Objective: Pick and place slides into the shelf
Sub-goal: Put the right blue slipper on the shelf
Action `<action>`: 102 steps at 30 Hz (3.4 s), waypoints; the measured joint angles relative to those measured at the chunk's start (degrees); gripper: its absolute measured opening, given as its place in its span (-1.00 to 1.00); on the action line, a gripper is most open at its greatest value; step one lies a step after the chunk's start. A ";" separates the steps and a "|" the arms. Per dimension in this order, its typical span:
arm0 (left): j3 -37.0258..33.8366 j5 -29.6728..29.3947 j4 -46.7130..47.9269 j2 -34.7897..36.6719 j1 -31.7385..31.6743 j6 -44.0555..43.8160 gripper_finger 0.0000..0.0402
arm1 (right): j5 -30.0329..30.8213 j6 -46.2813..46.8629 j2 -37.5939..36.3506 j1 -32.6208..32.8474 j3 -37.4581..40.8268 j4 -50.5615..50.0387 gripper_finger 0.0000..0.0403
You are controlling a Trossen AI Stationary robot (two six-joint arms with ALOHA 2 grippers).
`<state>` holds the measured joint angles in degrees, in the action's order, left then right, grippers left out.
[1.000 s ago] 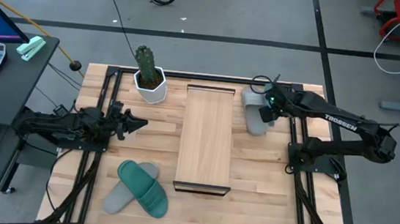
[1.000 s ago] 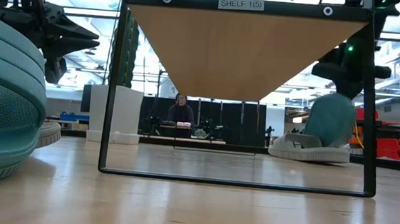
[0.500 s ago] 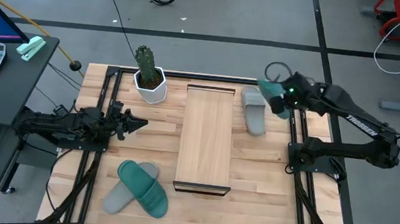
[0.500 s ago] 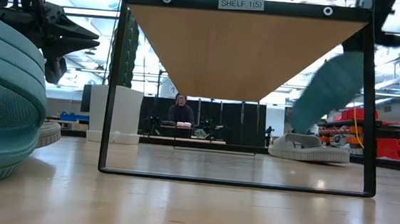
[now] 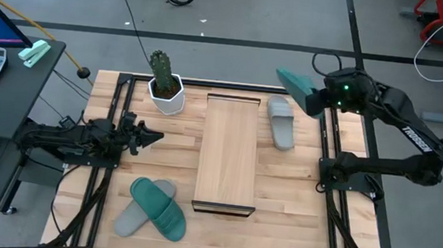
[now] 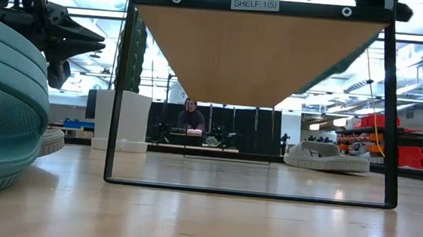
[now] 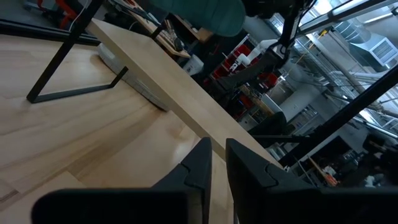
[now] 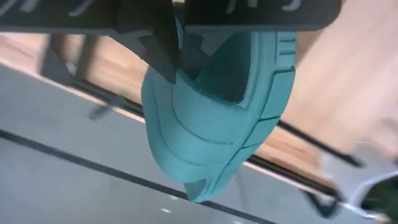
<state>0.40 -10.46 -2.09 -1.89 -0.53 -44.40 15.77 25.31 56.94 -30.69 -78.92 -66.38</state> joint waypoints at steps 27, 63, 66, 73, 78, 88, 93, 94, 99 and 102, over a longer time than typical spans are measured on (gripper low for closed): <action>0.00 0.00 0.00 -0.02 0.01 -0.27 -0.74 | -10.84 -6.80 3.56 5.72 -0.02 11.92 -0.98; -0.04 -0.04 -0.26 -0.02 -0.01 -3.37 -0.74 | -33.83 -11.25 13.22 30.23 -0.02 31.78 -0.98; -0.04 -0.04 -0.28 -0.01 0.00 -4.16 -0.75 | -34.14 -13.63 14.70 30.97 -0.02 31.74 -0.98; -0.04 -0.02 -0.28 0.00 -0.01 -6.06 -0.73 | -32.84 -18.67 16.99 31.02 -0.02 31.56 -0.98; -0.02 -0.02 -0.28 0.00 -0.01 -6.04 -0.75 | -30.68 -21.79 18.33 31.00 -0.02 31.28 -0.98; -0.02 0.00 -0.26 0.00 -0.01 -5.99 -0.74 | -27.59 -22.73 18.65 32.11 -0.02 28.91 -0.98; -0.02 0.00 -0.26 -0.02 -0.01 -5.99 -0.74 | -23.14 -23.97 18.63 35.51 -0.02 27.74 -0.98; -0.02 0.00 -0.25 0.00 0.00 -5.99 -0.74 | -21.98 -24.06 18.63 36.02 -0.02 27.20 -0.98; -0.02 0.02 -0.24 0.00 0.00 -5.99 -0.72 | -14.52 -25.62 18.60 38.44 -0.02 23.97 -0.98; -0.02 0.02 -0.24 -0.02 0.02 -5.99 -0.72 | -12.35 -26.47 18.58 39.46 -0.02 21.88 -0.98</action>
<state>0.38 -10.44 -2.33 -1.91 -0.51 -50.39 3.41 -1.16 75.53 8.78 -78.94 -44.50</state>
